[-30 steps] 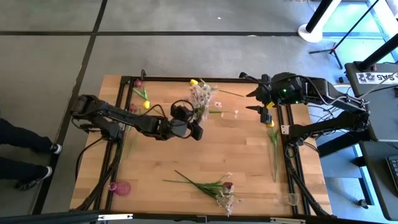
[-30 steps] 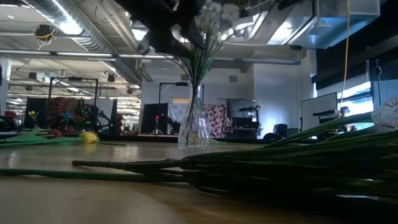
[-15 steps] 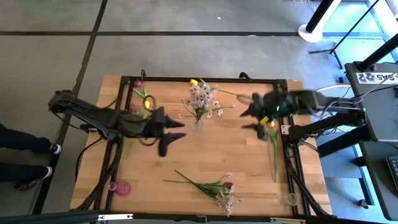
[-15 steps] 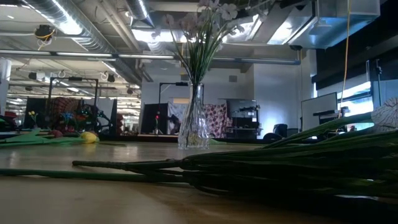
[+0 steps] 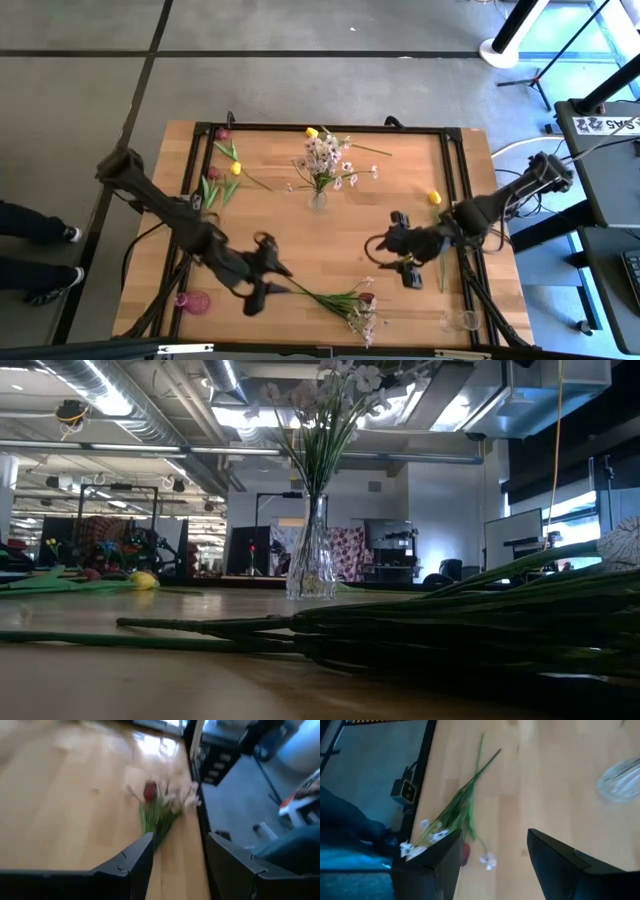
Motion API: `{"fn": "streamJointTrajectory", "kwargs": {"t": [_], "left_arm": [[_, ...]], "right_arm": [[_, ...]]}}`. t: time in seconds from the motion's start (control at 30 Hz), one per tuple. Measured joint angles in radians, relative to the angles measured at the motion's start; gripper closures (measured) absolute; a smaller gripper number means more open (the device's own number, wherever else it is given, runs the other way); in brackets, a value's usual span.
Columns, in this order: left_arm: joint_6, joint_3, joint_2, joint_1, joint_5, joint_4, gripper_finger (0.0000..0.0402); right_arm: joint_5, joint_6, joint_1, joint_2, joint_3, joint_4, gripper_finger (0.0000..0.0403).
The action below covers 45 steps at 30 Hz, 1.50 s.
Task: Sort flowers into vase by color
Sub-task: Put the white flowers into the top transparent vase
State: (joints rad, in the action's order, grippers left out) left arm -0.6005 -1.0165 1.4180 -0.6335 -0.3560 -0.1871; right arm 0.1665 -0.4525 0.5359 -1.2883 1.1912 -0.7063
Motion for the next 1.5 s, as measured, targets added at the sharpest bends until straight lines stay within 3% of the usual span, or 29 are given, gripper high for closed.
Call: {"fn": "streamJointTrajectory", "kwargs": {"t": [0.13,0.47,0.6,0.77,1.0,1.5], "left_arm": [[0.024,0.000,0.144,0.010,0.059,0.133,0.0224],[0.122,-0.005,0.482,0.035,0.090,0.465,0.0224],[0.250,-0.104,0.583,0.051,0.088,0.455,0.0224],[0.283,-0.213,0.690,0.092,0.083,0.399,0.0225],[0.325,-0.282,0.733,0.098,0.090,0.302,0.0232],[0.402,-0.284,0.769,0.057,0.020,0.268,0.0316]], "right_arm": [[0.000,-0.059,0.048,-0.025,0.000,-0.013,0.0182],[-0.001,-0.122,0.101,-0.089,0.000,-0.028,0.0182],[0.005,-0.139,0.107,-0.113,0.000,-0.028,0.0182],[-0.001,-0.147,0.106,-0.136,0.000,-0.024,0.0182],[-0.002,-0.147,0.105,-0.136,0.000,-0.026,0.0182],[0.031,-0.149,0.105,-0.136,0.000,-0.028,0.0182]]}}
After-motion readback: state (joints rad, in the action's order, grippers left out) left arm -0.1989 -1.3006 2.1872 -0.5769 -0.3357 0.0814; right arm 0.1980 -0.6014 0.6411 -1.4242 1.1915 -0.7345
